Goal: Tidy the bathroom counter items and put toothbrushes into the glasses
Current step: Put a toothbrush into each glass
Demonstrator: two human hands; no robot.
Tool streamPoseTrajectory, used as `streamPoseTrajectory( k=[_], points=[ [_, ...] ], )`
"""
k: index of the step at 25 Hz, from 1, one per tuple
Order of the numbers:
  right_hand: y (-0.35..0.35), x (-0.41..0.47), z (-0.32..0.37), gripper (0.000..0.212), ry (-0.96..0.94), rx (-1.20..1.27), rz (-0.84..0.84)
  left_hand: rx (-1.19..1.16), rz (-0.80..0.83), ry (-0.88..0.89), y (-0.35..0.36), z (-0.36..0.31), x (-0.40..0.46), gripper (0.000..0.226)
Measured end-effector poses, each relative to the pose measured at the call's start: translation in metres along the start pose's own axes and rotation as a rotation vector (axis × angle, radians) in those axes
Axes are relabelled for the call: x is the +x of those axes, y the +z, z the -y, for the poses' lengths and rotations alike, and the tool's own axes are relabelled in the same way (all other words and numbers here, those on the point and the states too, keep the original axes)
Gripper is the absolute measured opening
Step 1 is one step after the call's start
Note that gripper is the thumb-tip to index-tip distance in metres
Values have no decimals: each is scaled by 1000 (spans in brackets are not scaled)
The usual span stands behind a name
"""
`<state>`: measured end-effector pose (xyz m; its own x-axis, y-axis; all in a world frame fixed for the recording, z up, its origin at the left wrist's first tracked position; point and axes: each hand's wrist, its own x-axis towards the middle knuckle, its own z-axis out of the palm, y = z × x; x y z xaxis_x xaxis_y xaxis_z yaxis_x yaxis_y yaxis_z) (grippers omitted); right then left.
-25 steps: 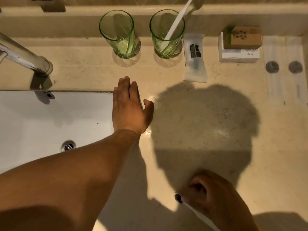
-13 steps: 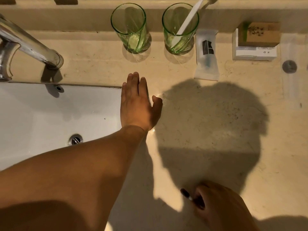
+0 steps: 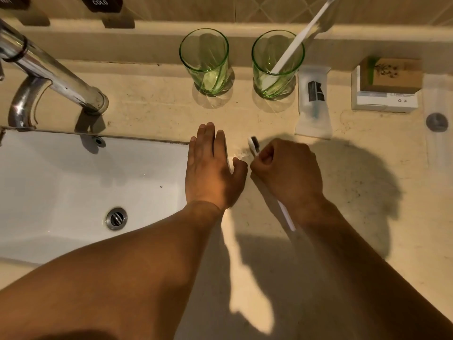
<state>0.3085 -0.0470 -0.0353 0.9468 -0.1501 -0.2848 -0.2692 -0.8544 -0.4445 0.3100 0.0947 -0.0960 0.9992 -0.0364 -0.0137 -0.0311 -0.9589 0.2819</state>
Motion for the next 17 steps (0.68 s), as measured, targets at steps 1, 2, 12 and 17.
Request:
streamPoseTrajectory(
  k=[1, 2, 12, 17],
  points=[
    [0, 13, 2, 21, -12, 12, -40, -1, -5, 0, 0, -1, 0, 68],
    [1, 23, 4, 22, -20, 21, -77, -2, -8, -1, 0, -1, 1, 68],
    [0, 29, -9, 33, -19, 82, -86, -69, -31, -11, 0, -1, 0, 67],
    [0, 16, -20, 26, -16, 73, -31, -90, -17, -22, 1, -2, 0, 69]
  ],
)
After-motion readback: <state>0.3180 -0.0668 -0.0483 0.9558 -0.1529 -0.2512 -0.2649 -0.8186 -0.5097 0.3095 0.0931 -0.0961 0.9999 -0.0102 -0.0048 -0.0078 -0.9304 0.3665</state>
